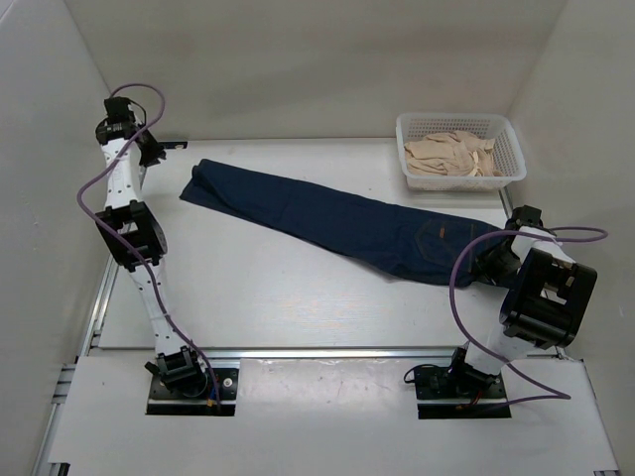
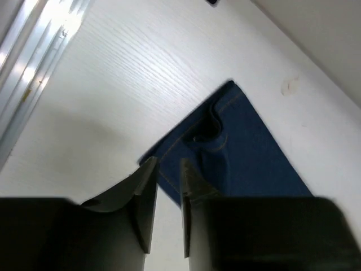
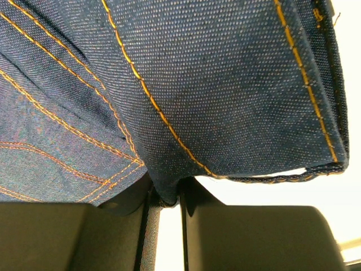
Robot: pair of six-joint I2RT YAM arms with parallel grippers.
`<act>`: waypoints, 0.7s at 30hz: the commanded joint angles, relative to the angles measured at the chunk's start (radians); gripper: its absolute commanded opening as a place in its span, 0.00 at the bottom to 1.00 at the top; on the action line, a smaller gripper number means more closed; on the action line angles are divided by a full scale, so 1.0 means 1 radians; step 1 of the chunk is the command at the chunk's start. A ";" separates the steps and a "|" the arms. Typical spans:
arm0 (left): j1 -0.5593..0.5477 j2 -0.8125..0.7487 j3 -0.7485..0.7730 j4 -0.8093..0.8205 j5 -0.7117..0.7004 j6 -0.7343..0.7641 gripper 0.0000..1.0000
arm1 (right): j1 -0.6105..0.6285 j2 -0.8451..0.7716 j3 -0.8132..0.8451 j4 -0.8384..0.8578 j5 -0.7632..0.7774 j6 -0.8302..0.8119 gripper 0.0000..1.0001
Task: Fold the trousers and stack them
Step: Fold the trousers
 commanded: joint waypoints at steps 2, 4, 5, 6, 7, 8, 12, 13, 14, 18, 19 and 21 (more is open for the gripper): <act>-0.002 0.025 0.016 -0.030 0.174 0.036 0.55 | -0.001 0.020 0.035 0.001 -0.013 -0.012 0.00; -0.002 0.061 0.016 -0.030 0.233 0.036 0.57 | -0.001 0.020 0.035 0.001 -0.013 -0.012 0.00; -0.014 0.088 0.016 -0.030 0.233 0.036 0.56 | -0.001 0.020 0.035 0.001 -0.013 -0.012 0.00; -0.014 0.098 0.003 -0.030 0.233 0.036 0.25 | -0.001 0.020 0.035 0.001 -0.013 -0.012 0.00; -0.025 0.098 -0.006 -0.030 0.222 0.036 0.10 | -0.001 0.020 0.035 0.001 -0.013 -0.012 0.00; -0.038 0.107 -0.018 -0.030 0.181 0.036 0.10 | -0.001 0.020 0.044 0.001 -0.013 -0.023 0.00; -0.080 0.118 -0.003 -0.030 0.115 0.047 0.11 | -0.001 0.020 0.053 -0.008 -0.004 -0.023 0.00; -0.080 0.131 0.008 -0.030 0.115 0.047 0.21 | -0.001 0.020 0.053 -0.008 -0.004 -0.023 0.00; -0.089 0.131 0.028 -0.030 0.106 0.047 0.47 | -0.001 0.020 0.053 -0.008 -0.004 -0.023 0.00; -0.117 0.177 0.063 -0.030 0.020 0.047 0.83 | -0.001 0.020 0.053 -0.008 -0.004 -0.023 0.00; -0.127 0.187 0.072 -0.020 0.020 0.047 0.83 | -0.001 0.020 0.053 -0.008 -0.004 -0.023 0.00; -0.128 0.214 0.089 -0.020 0.009 0.047 0.80 | -0.001 0.020 0.053 -0.008 -0.004 -0.023 0.00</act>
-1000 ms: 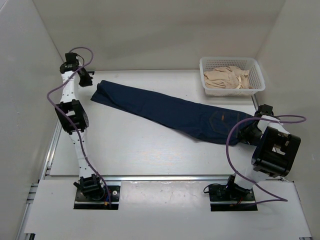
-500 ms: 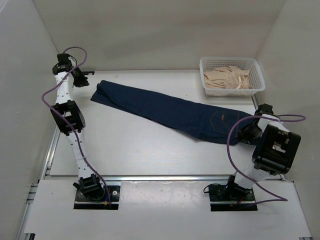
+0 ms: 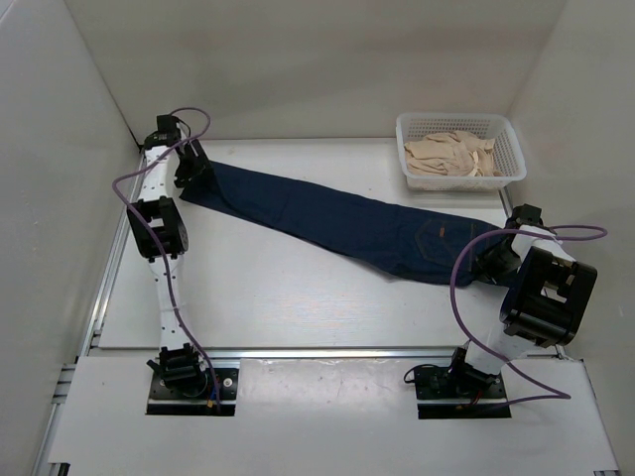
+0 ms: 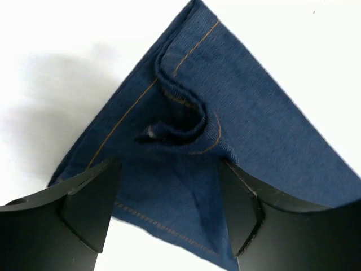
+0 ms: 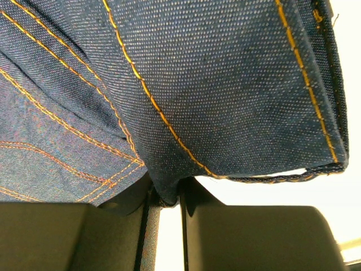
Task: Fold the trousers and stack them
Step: Fold the trousers
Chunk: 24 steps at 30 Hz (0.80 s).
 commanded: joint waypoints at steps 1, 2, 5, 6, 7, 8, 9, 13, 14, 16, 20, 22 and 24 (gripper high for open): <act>-0.003 0.013 0.065 0.015 -0.064 -0.002 0.80 | -0.001 0.009 0.039 -0.003 0.005 -0.013 0.00; -0.003 0.028 0.065 0.015 -0.064 -0.002 0.80 | -0.001 0.009 0.039 -0.003 0.005 -0.013 0.00; -0.003 0.057 0.086 0.025 -0.061 -0.002 0.77 | -0.001 0.009 0.039 -0.012 0.016 -0.023 0.00; -0.003 0.057 0.098 0.035 -0.061 -0.002 0.76 | -0.001 0.009 0.039 -0.012 0.016 -0.023 0.00; -0.003 0.069 0.099 0.035 -0.047 -0.011 0.74 | -0.001 0.009 0.039 -0.012 0.016 -0.023 0.00; -0.003 0.080 0.111 0.035 -0.038 -0.011 0.74 | -0.001 0.009 0.039 -0.012 0.016 -0.023 0.00; -0.003 0.080 0.111 0.045 -0.038 -0.011 0.67 | -0.001 0.009 0.039 -0.012 0.016 -0.023 0.00; -0.003 0.080 0.111 0.054 -0.027 -0.011 0.51 | -0.001 0.009 0.039 -0.012 0.025 -0.023 0.00; -0.003 0.080 0.111 0.054 -0.027 -0.011 0.46 | -0.001 0.009 0.039 -0.012 0.025 -0.023 0.00; -0.003 0.069 0.100 0.054 -0.036 -0.011 0.32 | -0.001 0.009 0.039 -0.012 0.025 -0.023 0.00; -0.003 0.016 0.070 0.054 -0.064 -0.011 0.11 | -0.001 0.009 0.039 -0.012 0.025 -0.023 0.00; -0.003 -0.032 0.051 0.054 -0.064 -0.011 0.11 | -0.001 0.009 0.039 -0.012 0.025 -0.023 0.00; -0.003 -0.087 0.031 0.054 -0.087 -0.011 0.11 | -0.001 0.009 0.039 -0.012 0.025 -0.023 0.00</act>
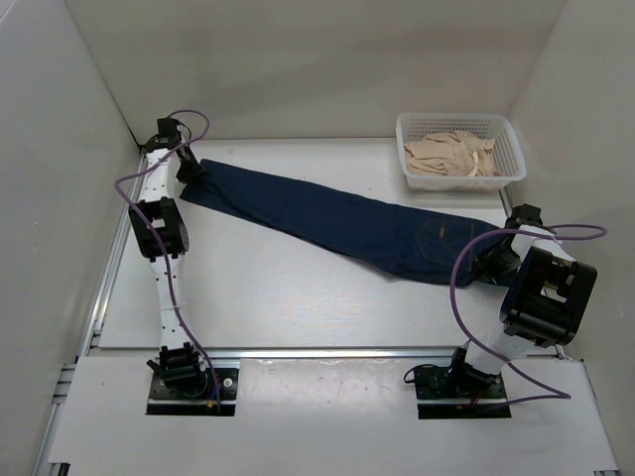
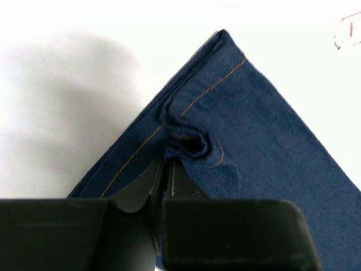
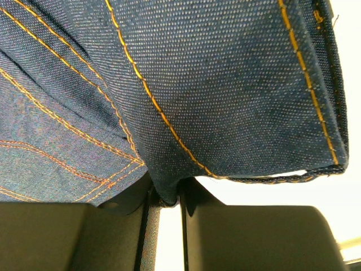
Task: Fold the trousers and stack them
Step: Fold the trousers
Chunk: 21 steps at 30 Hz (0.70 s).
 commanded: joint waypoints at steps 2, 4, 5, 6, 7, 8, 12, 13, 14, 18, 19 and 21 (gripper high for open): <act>0.010 -0.193 -0.047 0.001 -0.038 0.017 0.11 | -0.001 0.009 0.038 -0.011 0.026 -0.011 0.00; 0.038 -0.254 -0.099 0.001 -0.018 0.017 0.11 | -0.001 0.009 0.049 -0.011 0.037 -0.011 0.00; 0.047 -0.270 -0.116 0.001 -0.009 0.026 0.11 | -0.001 0.009 0.049 -0.011 0.037 -0.011 0.00; 0.065 -0.293 -0.145 0.001 -0.009 0.026 0.11 | -0.001 0.009 0.058 -0.011 0.046 -0.011 0.00; 0.065 -0.293 -0.156 0.001 -0.009 0.026 0.11 | -0.001 0.009 0.068 -0.011 0.046 -0.011 0.00; 0.065 -0.305 -0.165 0.001 -0.009 0.040 0.11 | -0.001 0.009 0.068 -0.020 0.046 -0.011 0.00; 0.075 -0.294 -0.174 0.001 -0.009 0.049 0.11 | -0.001 0.009 0.078 -0.020 0.027 -0.011 0.00; 0.075 -0.285 -0.174 -0.009 -0.009 0.049 0.11 | -0.001 0.009 0.078 -0.020 0.026 -0.011 0.00; 0.075 -0.285 -0.183 -0.010 -0.009 0.038 0.11 | -0.001 0.009 0.078 -0.020 0.026 -0.011 0.00; 0.075 -0.227 -0.157 -0.045 -0.009 0.029 0.85 | -0.001 0.009 0.078 -0.020 0.017 -0.011 0.00; 0.075 -0.227 -0.147 -0.054 -0.009 0.018 0.90 | -0.001 0.009 0.069 -0.020 0.017 -0.011 0.00; 0.084 -0.227 -0.159 -0.054 0.000 0.018 0.89 | -0.001 0.009 0.069 -0.020 0.017 -0.011 0.00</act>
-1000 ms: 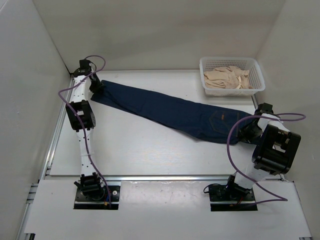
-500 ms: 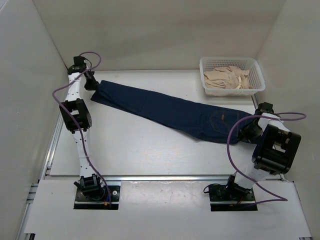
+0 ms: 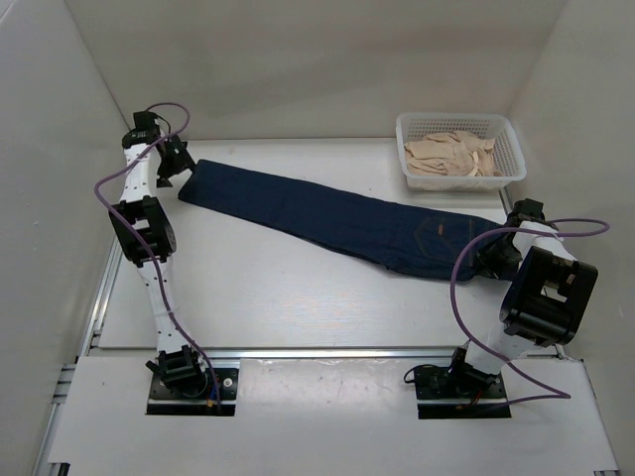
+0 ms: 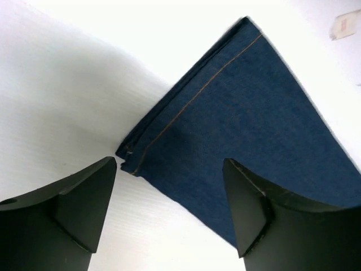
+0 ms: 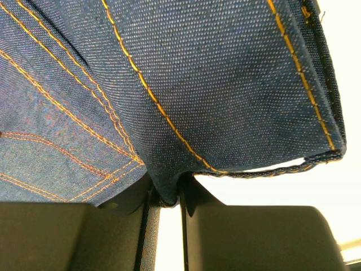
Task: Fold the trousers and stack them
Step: Fold the trousers
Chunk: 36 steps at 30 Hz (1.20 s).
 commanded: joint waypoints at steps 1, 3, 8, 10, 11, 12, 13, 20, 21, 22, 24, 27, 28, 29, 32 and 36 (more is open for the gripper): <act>0.015 -0.019 -0.005 -0.016 -0.014 -0.002 0.86 | -0.005 0.006 0.025 -0.003 0.020 -0.011 0.01; 0.015 -0.037 -0.027 -0.016 -0.027 -0.002 0.83 | -0.005 -0.003 0.025 -0.003 0.020 -0.020 0.03; 0.024 -0.025 -0.018 -0.016 -0.037 0.007 0.83 | -0.005 -0.003 0.015 -0.003 0.004 -0.020 0.08; 0.035 -0.015 -0.032 -0.016 -0.026 -0.028 0.86 | -0.005 -0.003 0.015 0.006 -0.009 -0.020 0.12; 0.053 0.001 -0.041 -0.016 0.026 -0.063 0.93 | -0.005 -0.003 0.015 0.006 -0.010 -0.020 0.13; 0.064 0.033 -0.041 -0.016 0.070 -0.074 0.97 | -0.005 -0.014 0.015 0.006 -0.020 -0.020 0.15; 0.075 0.052 -0.041 -0.016 0.112 -0.083 1.00 | -0.005 -0.014 0.015 0.006 -0.020 -0.020 0.18; 0.084 0.112 -0.030 -0.007 0.167 -0.095 0.91 | -0.005 -0.100 0.035 -0.040 -0.069 -0.029 0.94; 0.075 0.126 -0.021 -0.007 0.167 -0.095 0.86 | -0.005 -0.112 0.046 -0.049 -0.069 -0.029 0.95; 0.075 0.126 -0.021 -0.007 0.167 -0.095 0.83 | -0.005 -0.141 0.055 -0.070 -0.069 -0.029 0.95; 0.066 0.136 -0.021 -0.007 0.167 -0.095 0.78 | -0.005 -0.173 0.067 -0.089 -0.069 -0.019 0.95; 0.055 0.146 -0.021 0.002 0.192 -0.095 0.57 | -0.005 -0.241 0.106 -0.132 -0.060 -0.019 0.95; 0.055 0.146 -0.033 0.002 0.192 -0.095 0.57 | -0.005 -0.250 0.115 -0.132 -0.060 -0.019 0.95; 0.044 0.146 -0.042 0.002 0.192 -0.095 0.57 | -0.005 -0.265 0.124 -0.146 -0.060 -0.010 0.95; 0.044 0.135 -0.052 0.002 0.192 -0.108 0.55 | -0.005 -0.275 0.152 -0.158 -0.060 -0.010 0.95; 0.044 0.114 -0.052 0.002 0.183 -0.108 0.15 | -0.005 -0.284 0.175 -0.167 -0.069 -0.010 0.95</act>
